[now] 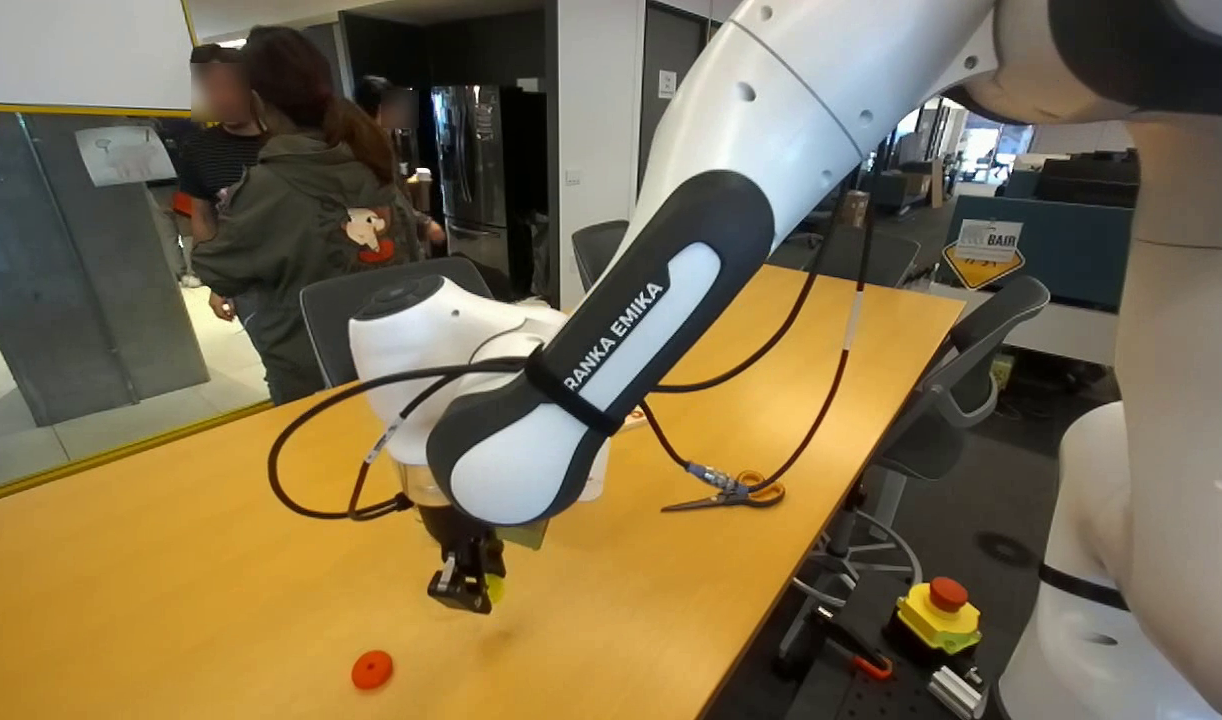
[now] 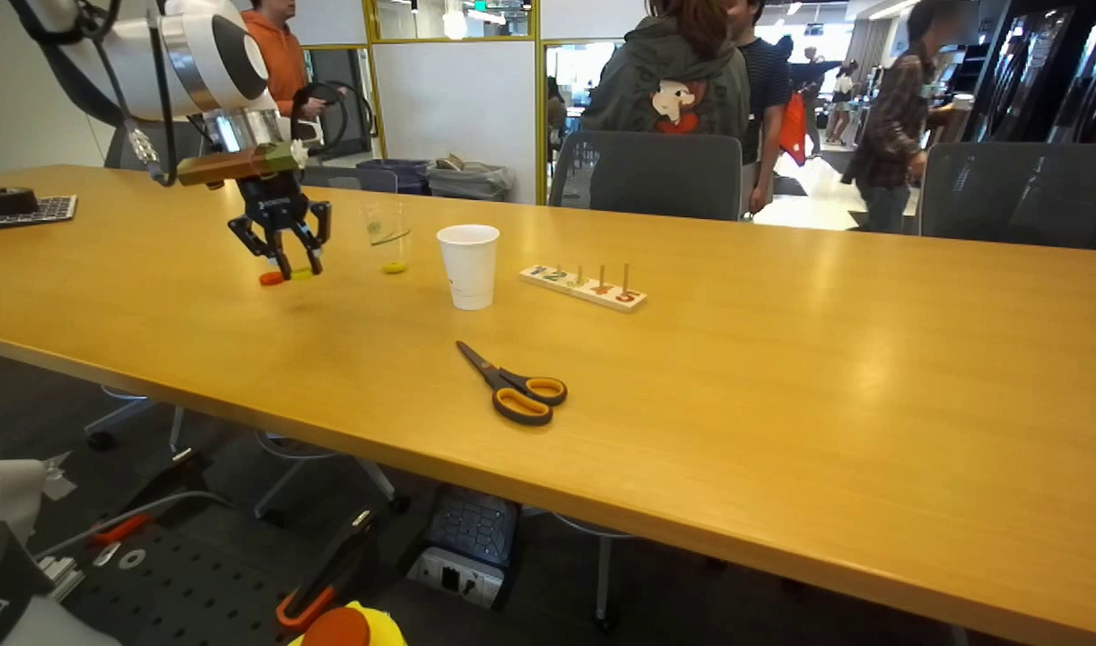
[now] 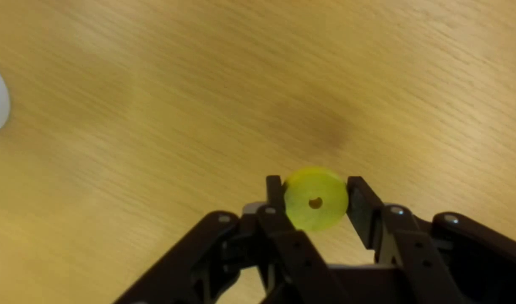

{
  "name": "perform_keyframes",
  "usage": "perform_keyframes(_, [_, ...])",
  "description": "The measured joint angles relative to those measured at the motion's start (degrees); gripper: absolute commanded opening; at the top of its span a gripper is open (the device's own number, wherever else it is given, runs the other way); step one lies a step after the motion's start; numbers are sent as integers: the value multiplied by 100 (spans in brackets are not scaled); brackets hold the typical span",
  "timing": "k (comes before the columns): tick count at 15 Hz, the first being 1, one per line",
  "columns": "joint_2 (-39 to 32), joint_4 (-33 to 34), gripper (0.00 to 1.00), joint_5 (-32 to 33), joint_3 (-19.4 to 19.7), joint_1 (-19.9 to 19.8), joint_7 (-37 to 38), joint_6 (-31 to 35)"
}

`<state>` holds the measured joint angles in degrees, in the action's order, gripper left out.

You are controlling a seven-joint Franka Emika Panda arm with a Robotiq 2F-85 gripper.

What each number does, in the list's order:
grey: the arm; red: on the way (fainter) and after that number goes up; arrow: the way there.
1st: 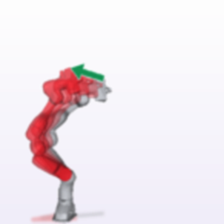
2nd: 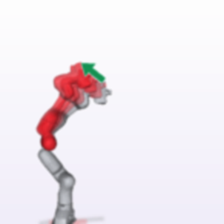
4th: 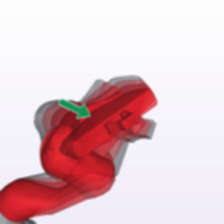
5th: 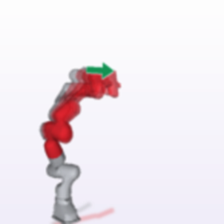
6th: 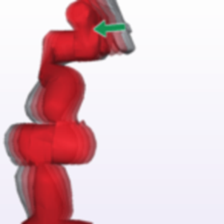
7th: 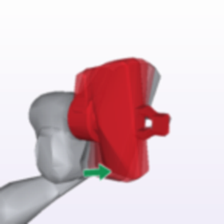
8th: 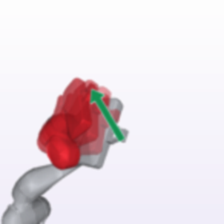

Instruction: Put the orange rings inside the white cup, place the yellow rings inside the clear cup

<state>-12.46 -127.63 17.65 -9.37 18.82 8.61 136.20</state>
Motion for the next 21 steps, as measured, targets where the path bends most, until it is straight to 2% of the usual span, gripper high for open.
perform_keyframes(3, [379, 115, 25, 36, -14, -8, 0, -79])
perform_keyframes(9, [706, 222, 25, 316, -9, -228, -58, 522])
perform_keyframes(14, [558, 468, 25, 361, 36, -468, -417, 866])
perform_keyframes(21, [-22, 918, 25, 360, 146, -688, -850, 1027])
